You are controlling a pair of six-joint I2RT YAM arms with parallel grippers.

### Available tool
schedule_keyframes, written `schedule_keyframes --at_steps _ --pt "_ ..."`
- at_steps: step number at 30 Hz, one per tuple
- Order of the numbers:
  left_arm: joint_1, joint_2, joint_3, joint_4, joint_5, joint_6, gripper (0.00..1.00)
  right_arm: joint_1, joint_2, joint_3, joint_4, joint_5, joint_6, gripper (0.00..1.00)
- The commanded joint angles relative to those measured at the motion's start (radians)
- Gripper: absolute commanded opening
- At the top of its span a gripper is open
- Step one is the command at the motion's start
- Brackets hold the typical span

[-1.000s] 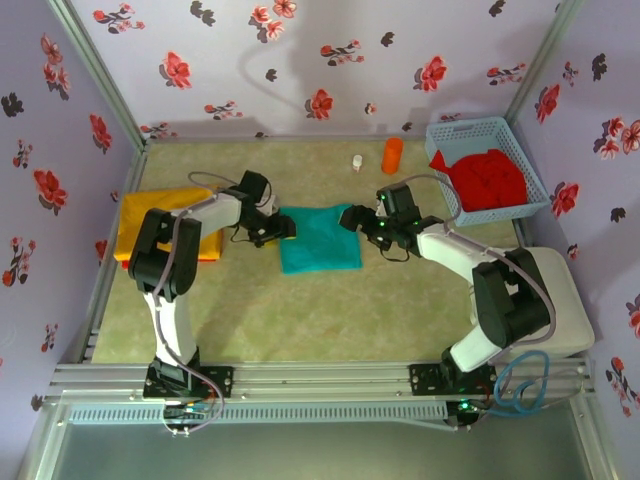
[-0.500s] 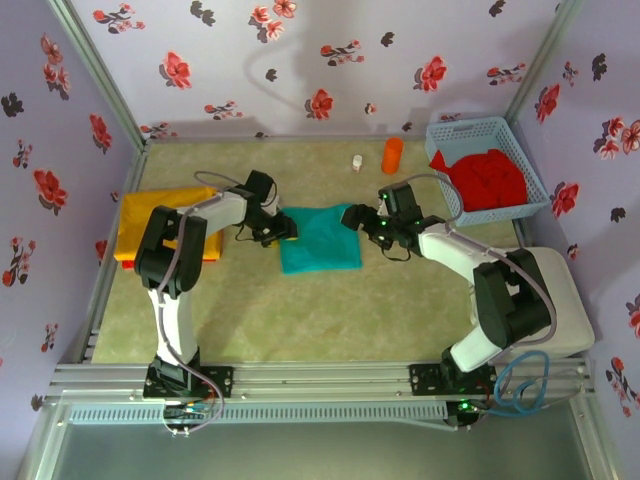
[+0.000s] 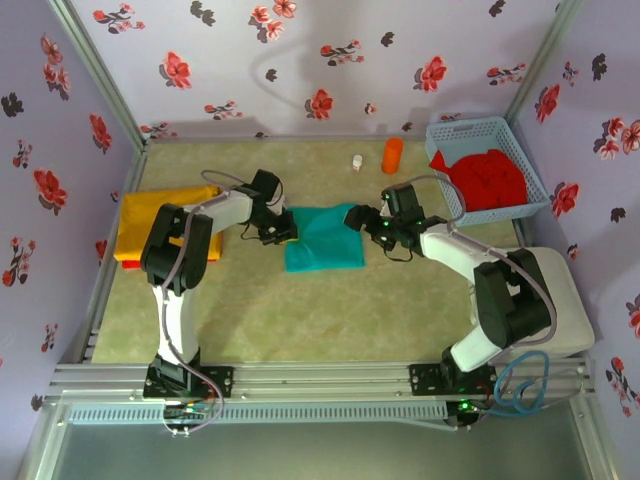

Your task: Fold and stack the t-shirts

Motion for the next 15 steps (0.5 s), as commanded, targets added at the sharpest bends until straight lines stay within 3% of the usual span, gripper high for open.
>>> schedule_keyframes --at_steps 1,11,15 --pt "-0.012 0.004 0.015 -0.074 -0.088 0.026 0.00 -0.011 -0.034 -0.014 -0.008 0.012 0.001 0.85" --pt "-0.008 -0.202 0.085 -0.319 -0.409 0.251 0.00 -0.024 -0.049 -0.032 -0.006 0.016 0.004 0.85" --pt "0.020 -0.272 0.146 -0.470 -0.435 0.320 0.00 -0.027 -0.049 -0.041 0.007 0.014 0.010 0.85"
